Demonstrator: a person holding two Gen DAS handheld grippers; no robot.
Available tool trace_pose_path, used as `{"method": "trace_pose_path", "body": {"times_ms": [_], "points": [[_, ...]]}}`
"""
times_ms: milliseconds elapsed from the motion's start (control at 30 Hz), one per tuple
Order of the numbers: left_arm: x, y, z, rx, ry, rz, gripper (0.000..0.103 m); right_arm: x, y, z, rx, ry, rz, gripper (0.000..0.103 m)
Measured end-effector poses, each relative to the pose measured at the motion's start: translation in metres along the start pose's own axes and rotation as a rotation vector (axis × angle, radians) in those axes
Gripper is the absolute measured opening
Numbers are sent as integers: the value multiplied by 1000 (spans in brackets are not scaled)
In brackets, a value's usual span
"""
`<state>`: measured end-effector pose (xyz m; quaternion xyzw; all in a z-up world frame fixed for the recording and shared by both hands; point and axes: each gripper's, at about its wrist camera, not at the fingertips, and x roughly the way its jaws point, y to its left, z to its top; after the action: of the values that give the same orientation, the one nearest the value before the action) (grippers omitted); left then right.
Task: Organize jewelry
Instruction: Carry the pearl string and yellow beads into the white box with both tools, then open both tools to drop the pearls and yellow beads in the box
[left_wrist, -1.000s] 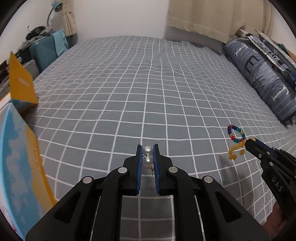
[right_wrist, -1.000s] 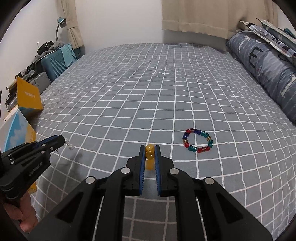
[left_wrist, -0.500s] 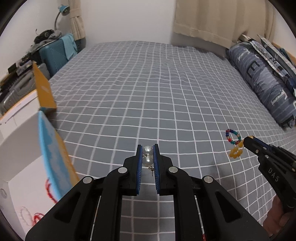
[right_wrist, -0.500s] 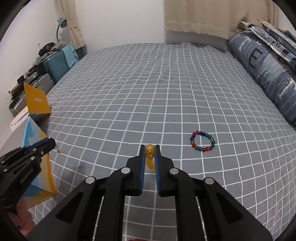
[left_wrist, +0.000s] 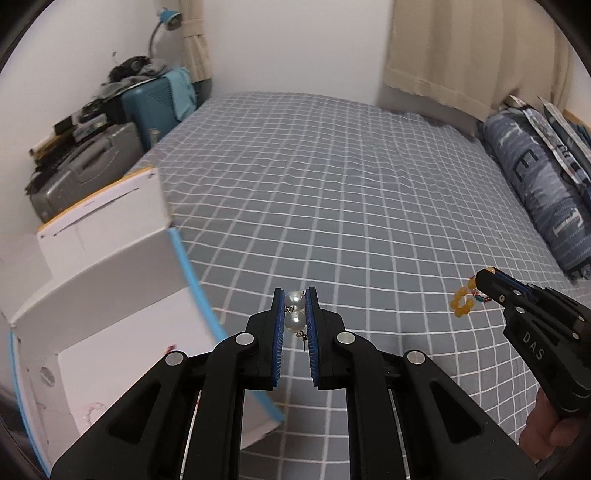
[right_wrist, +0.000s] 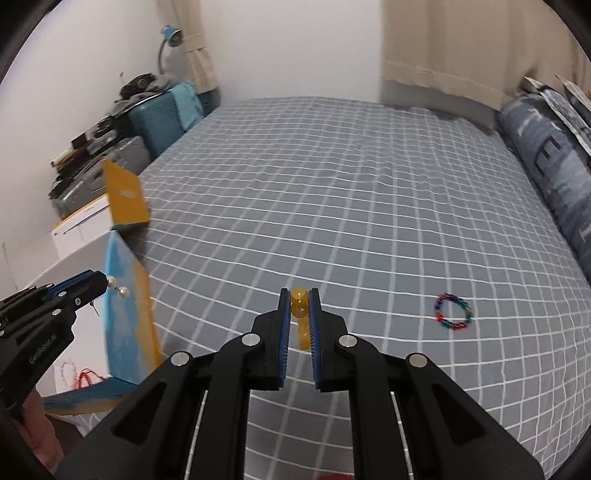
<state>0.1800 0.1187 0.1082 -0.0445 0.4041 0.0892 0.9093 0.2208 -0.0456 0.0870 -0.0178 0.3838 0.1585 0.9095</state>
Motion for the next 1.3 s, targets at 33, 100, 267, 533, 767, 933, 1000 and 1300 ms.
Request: {"method": "trace_pose_path", "body": {"times_ms": [33,100,267,533,767,933,1000,1300], "points": [[-3,7,0,-8,0,8,11,0,8,2,-10,0,14,9],[-11,22,-2,-27,-4,18,11,-1,25,7,-31,-7,29,9],[-29,60,-4,-81,-24,60,11,-1,67,14,-85,-14,71,9],[-52,116,-16,-159,-35,138,11,-6,141,21,-176,-30,152,9],[-59,161,-37,-234,-19,193,11,-10,196,13,-256,-30,224,9],[-63,193,-57,-289,-3,233,11,-4,225,1,-292,-12,258,9],[-64,203,-65,-305,4,245,11,2,235,-5,-307,4,268,9],[-44,235,-105,-378,73,263,11,38,262,-30,-354,85,280,9]]}}
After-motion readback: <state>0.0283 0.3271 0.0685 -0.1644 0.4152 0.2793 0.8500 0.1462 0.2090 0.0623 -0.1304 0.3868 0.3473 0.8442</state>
